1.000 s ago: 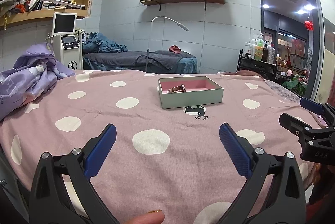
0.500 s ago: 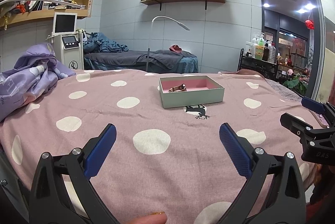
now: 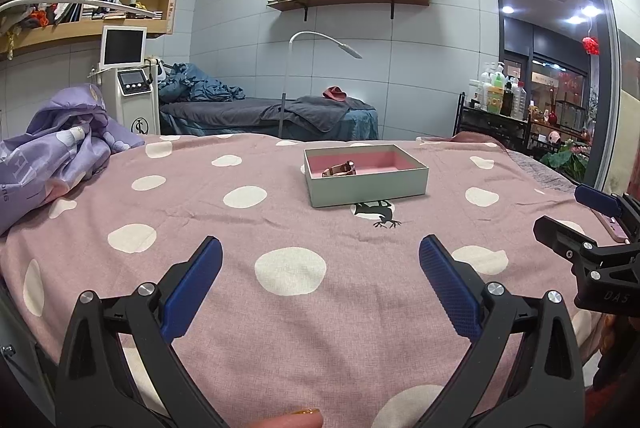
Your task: Organize jewelry
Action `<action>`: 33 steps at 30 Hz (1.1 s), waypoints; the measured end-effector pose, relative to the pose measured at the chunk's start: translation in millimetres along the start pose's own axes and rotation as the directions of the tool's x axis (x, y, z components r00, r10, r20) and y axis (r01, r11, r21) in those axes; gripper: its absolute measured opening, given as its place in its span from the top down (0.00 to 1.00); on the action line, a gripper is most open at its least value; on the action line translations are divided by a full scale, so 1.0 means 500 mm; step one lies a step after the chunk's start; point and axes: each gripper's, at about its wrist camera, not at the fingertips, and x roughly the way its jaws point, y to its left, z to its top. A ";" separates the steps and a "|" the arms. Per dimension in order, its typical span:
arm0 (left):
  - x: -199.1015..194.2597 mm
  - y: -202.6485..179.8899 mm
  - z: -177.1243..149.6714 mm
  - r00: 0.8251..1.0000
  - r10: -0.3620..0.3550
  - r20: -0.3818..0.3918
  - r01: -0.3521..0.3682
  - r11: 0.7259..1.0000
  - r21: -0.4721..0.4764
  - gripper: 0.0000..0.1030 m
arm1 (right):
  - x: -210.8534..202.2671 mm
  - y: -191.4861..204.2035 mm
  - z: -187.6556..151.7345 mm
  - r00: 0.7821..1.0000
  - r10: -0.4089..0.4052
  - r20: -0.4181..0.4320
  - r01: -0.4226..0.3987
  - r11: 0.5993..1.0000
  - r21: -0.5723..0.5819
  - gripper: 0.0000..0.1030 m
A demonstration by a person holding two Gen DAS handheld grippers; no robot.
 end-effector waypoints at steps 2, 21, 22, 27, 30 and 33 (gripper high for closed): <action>0.000 0.000 0.000 1.000 -0.001 -0.001 0.001 1.000 0.000 0.06 | 0.000 0.000 0.000 1.000 0.000 -0.001 0.000 1.000 -0.001 0.06; 0.000 -0.003 0.001 1.000 -0.001 0.002 0.001 1.000 0.008 0.06 | -0.003 0.005 -0.001 1.000 0.001 0.001 -0.001 1.000 -0.001 0.06; 0.000 -0.003 0.001 1.000 -0.002 0.002 0.001 1.000 0.009 0.06 | -0.003 0.005 -0.001 1.000 0.001 0.001 -0.001 1.000 -0.002 0.06; 0.001 -0.003 0.001 1.000 -0.002 0.002 0.002 1.000 0.009 0.06 | -0.003 0.005 -0.001 1.000 0.002 0.002 -0.002 1.000 -0.001 0.06; 0.002 -0.003 0.001 1.000 -0.002 0.002 0.002 1.000 0.010 0.06 | -0.002 0.005 -0.001 1.000 0.002 0.002 -0.002 1.000 -0.001 0.06; 0.001 -0.003 0.002 1.000 -0.001 0.002 0.001 1.000 0.010 0.06 | -0.003 0.005 -0.001 1.000 0.002 0.002 -0.002 1.000 -0.001 0.06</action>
